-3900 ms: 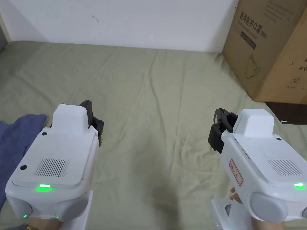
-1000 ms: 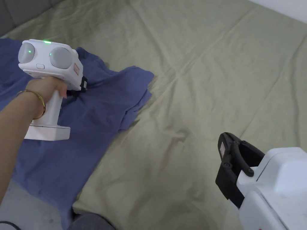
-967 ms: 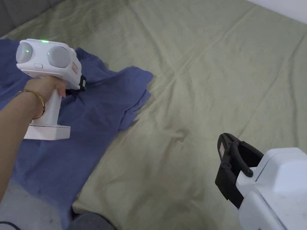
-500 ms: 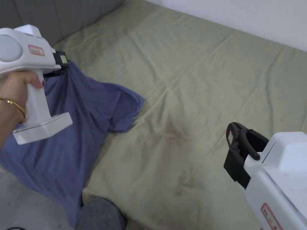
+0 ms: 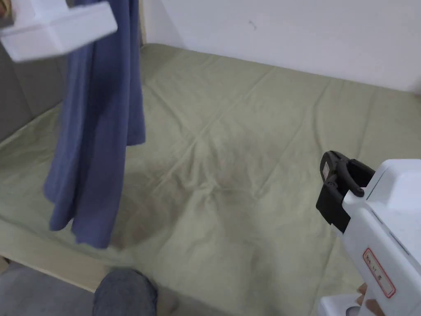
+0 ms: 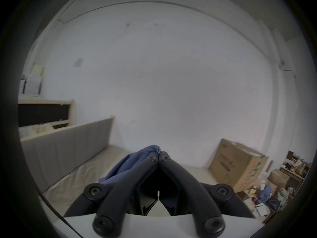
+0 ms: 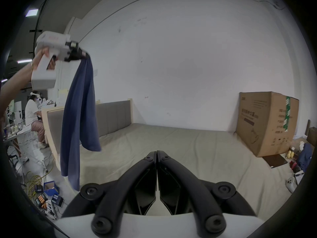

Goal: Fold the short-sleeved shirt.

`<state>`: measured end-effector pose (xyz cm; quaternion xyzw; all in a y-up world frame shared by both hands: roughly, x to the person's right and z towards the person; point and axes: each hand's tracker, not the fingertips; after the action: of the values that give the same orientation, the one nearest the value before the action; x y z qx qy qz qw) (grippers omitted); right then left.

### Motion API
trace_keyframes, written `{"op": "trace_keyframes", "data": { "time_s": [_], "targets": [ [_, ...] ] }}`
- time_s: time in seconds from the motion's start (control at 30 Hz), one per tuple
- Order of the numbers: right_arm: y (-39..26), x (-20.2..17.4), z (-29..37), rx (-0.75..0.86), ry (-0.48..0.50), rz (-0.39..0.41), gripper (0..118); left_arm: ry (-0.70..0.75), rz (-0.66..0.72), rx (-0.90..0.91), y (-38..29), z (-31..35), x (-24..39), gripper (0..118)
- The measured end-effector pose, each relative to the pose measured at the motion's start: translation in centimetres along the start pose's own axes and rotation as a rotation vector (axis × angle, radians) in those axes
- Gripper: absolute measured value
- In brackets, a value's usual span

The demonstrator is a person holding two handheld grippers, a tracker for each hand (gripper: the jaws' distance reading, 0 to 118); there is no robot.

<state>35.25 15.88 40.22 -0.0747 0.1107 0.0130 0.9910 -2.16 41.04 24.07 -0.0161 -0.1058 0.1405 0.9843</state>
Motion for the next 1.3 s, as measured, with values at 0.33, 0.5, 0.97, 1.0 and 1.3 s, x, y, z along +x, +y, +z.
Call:
{"op": "trace_keyframes", "data": {
  "time_s": [0.33,0.5,0.97,1.0,1.3],
  "targets": [
    [1.7,5.7,6.3,0.090,-0.243,-0.005,0,-0.273,-0.039,0.043,5.3,-3.7,14.8,0],
    [1.2,7.7,8.9,0.088,-0.329,-0.023,0,-0.340,-0.043,-0.045,1.3,-6.7,19.3,0],
    [-2.0,10.4,9.2,0.010,-0.401,-0.075,0,-0.247,-0.186,-0.771,-35.7,-11.6,21.3,0],
    [-2.2,10.5,9.1,-0.001,-0.400,-0.077,0,-0.230,-0.183,-0.845,-38.5,-11.3,20.7,0],
    [-4.2,10.9,7.5,-0.080,-0.391,-0.111,0,-0.083,-0.113,-1.166,-51.0,-7.3,16.2,52]
  ]
}}
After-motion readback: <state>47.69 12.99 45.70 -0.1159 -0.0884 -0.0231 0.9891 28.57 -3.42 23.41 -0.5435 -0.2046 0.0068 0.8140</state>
